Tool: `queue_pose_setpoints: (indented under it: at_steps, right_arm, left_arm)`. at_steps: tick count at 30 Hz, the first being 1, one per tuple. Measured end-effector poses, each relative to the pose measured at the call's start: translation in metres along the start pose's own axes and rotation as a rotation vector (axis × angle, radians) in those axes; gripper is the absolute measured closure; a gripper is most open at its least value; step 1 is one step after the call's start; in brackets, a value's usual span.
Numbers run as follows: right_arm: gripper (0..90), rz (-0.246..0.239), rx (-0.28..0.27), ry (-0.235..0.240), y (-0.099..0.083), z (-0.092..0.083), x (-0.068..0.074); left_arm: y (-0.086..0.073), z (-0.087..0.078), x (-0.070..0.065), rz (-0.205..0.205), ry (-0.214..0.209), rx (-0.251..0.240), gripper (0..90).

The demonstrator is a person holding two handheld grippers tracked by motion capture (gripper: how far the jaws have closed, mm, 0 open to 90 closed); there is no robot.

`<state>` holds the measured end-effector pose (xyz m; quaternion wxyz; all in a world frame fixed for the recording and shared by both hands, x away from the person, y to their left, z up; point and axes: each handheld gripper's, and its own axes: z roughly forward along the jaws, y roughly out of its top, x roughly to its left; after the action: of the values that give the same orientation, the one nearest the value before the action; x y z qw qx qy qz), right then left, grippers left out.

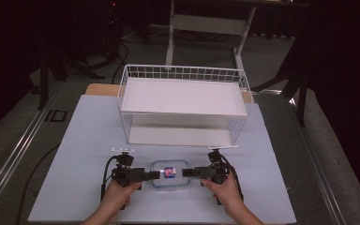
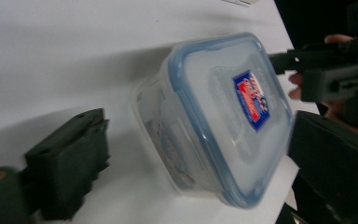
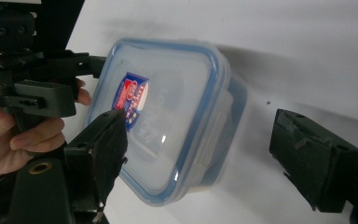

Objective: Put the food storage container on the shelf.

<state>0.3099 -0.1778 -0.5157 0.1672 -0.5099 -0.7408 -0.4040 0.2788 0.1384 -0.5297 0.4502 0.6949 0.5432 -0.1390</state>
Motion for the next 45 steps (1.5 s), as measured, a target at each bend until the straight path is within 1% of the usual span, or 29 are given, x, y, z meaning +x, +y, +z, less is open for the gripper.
queue_pose_setpoints:
  at_steps: [2,4,6,7,9,10,11,12,15,17,20,21,23,25,27,28,29,30,31,34,36,37,38,39,40,41,42,44,45]
  right_arm:
    - [21.0,0.017,0.008,0.004,0.000,0.003,0.000]
    - [22.5,0.046,0.018,0.013,-0.001,0.006,-0.002]
    - [23.2,0.063,0.026,0.030,-0.001,0.008,-0.003]
    - [24.5,0.068,0.028,0.029,-0.001,0.010,-0.003]
    - [25.5,0.071,0.039,0.030,-0.002,0.012,-0.003]
    - [25.5,0.071,0.039,0.030,-0.002,0.012,-0.003]
    - [27.9,0.072,0.043,0.032,-0.002,0.013,-0.003]
    - [29.6,0.075,0.041,0.025,-0.003,0.013,-0.002]
    - [33.2,0.095,0.041,0.037,-0.003,0.014,-0.003]
    - [35.6,0.108,0.045,0.050,-0.004,0.015,-0.002]
    - [36.1,0.089,0.049,0.042,-0.004,0.016,0.000]
    - [36.9,0.090,0.052,0.038,-0.004,0.015,0.001]
    - [37.9,0.092,0.049,0.022,-0.004,0.014,0.004]
    - [37.7,0.082,0.046,0.008,-0.005,0.014,0.006]
    - [37.7,0.093,0.038,-0.001,-0.006,0.014,0.007]
    - [37.7,0.093,0.038,-0.001,-0.006,0.014,0.007]
    - [37.5,0.095,0.033,-0.010,-0.007,0.014,0.009]
    - [37.6,0.102,0.027,-0.027,-0.009,0.013,0.012]
    - [37.5,0.096,0.019,-0.034,-0.010,0.013,0.014]
    - [37.6,0.082,0.008,-0.068,-0.013,0.012,0.020]
    - [37.7,0.079,-0.007,-0.075,-0.015,0.011,0.022]
    - [37.7,0.069,-0.017,-0.081,-0.017,0.011,0.024]
    - [37.8,0.059,-0.023,-0.089,-0.018,0.011,0.026]
    - [37.9,0.051,-0.024,-0.096,-0.019,0.010,0.028]
    - [37.9,0.051,-0.024,-0.096,-0.019,0.010,0.028]
    - [37.9,0.039,-0.027,-0.102,-0.020,0.010,0.029]
    - [38.1,0.022,-0.030,-0.114,-0.022,0.009,0.032]
    - [38.1,0.010,-0.042,-0.122,-0.024,0.008,0.034]
    - [38.1,0.007,-0.046,-0.123,-0.025,0.008,0.035]
  left_arm:
    - [0.000,0.004,0.002,-0.028,-0.006,0.005,14.2]
    - [0.000,0.007,0.004,-0.053,-0.019,0.015,15.5]
    - [-0.001,0.009,0.005,-0.060,-0.023,0.025,16.5]
    - [-0.001,0.010,0.005,-0.064,-0.031,0.029,16.8]
    - [-0.002,0.011,0.003,-0.062,-0.036,0.035,21.7]
    - [-0.002,0.011,0.003,-0.062,-0.036,0.035,22.6]
    - [-0.002,0.011,0.003,-0.068,-0.048,0.033,22.6]
    - [-0.002,0.011,0.003,-0.066,-0.040,0.030,29.4]
    - [-0.003,0.011,0.004,-0.082,-0.046,0.022,31.2]
    - [-0.002,0.010,0.004,-0.078,-0.048,0.026,33.0]
    - [-0.002,0.009,0.004,-0.064,-0.045,0.039,33.7]
    - [-0.001,0.009,0.003,-0.068,-0.044,0.046,33.7]
    - [0.000,0.009,0.001,-0.058,-0.031,0.063,33.6]
    - [0.001,0.009,-0.003,-0.046,-0.006,0.070,33.6]
    - [0.000,0.008,-0.008,-0.043,0.014,0.063,34.7]
    - [0.000,0.008,-0.008,-0.043,0.014,0.063,35.9]
    - [0.000,0.007,-0.014,-0.016,0.049,0.056,35.9]
    - [0.000,0.006,-0.017,-0.003,0.067,0.061,38.4]
    - [0.000,0.006,-0.020,0.000,0.078,0.057,38.6]
    - [-0.003,0.005,-0.023,0.009,0.091,0.036,40.1]
    - [-0.006,0.004,-0.027,0.018,0.104,0.023,40.6]
    - [-0.007,0.004,-0.028,0.030,0.110,0.022,40.9]
    - [-0.008,0.003,-0.030,0.033,0.114,0.017,41.6]
    - [-0.009,0.002,-0.031,0.041,0.118,0.011,42.4]
    - [-0.009,0.002,-0.031,0.041,0.118,0.011,42.5]
    - [-0.013,0.001,-0.036,0.058,0.136,-0.006,42.5]
    - [-0.015,0.000,-0.037,0.069,0.141,-0.011,43.2]
    - [-0.017,-0.001,-0.038,0.066,0.141,-0.026,44.0]
    - [-0.018,-0.001,-0.039,0.074,0.144,-0.029,44.3]
